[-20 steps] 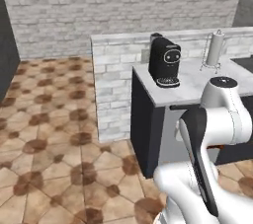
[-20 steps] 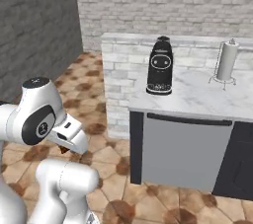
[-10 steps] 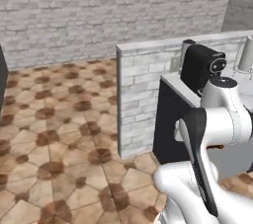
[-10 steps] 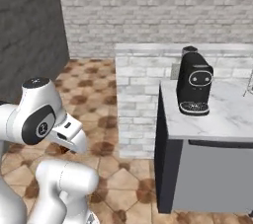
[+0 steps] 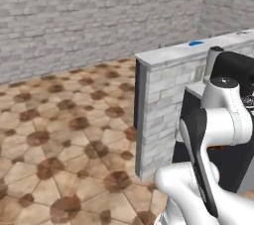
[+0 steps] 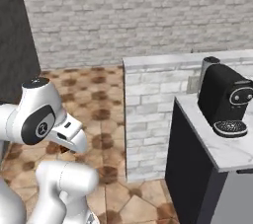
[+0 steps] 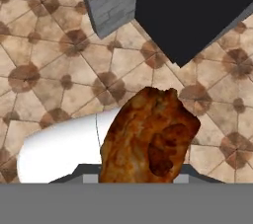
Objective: Take the chicken drumsticks from the pan and place one on each plate on the dining counter.
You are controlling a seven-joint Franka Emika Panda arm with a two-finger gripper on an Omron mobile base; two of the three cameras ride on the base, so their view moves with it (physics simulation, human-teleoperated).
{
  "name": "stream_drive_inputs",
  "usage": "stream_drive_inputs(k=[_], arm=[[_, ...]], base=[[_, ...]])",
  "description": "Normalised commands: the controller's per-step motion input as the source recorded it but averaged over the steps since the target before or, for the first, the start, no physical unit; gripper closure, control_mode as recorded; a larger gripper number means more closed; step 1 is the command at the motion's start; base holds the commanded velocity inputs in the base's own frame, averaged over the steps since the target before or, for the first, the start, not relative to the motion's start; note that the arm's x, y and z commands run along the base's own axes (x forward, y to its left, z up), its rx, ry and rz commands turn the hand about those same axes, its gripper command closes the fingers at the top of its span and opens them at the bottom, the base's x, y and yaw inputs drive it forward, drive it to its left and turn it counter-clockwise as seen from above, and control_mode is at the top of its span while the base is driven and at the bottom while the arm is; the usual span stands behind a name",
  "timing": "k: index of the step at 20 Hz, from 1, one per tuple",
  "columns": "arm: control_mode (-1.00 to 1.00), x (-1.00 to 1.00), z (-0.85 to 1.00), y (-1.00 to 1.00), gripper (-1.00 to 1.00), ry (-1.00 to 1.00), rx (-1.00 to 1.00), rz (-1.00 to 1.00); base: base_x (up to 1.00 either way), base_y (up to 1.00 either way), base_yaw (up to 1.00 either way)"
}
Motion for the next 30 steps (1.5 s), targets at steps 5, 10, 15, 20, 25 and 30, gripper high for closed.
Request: stream_drive_inputs(k=[5, 10, 15, 20, 25, 30], arm=[[1.0, 0.0, 0.0, 0.0, 1.0, 0.0, 0.0, 0.0], [1.0, 0.0, 0.0, 0.0, 1.0, 0.0, 0.0, 0.0], [1.0, 0.0, 0.0, 0.0, 1.0, 0.0, 0.0, 0.0], [1.0, 0.0, 0.0, 0.0, 1.0, 0.0, 0.0, 0.0], [1.0, 0.0, 0.0, 0.0, 1.0, 0.0, 0.0, 0.0], [1.0, 0.0, 0.0, 0.0, 1.0, 0.0, 0.0, 0.0]], base=[[0.96, 1.0, -0.4], [0.97, 1.0, -0.42], [0.94, 1.0, -0.45], [0.91, 1.0, -0.45], [0.86, 1.0, -0.45], [0.79, 1.0, -0.45]])
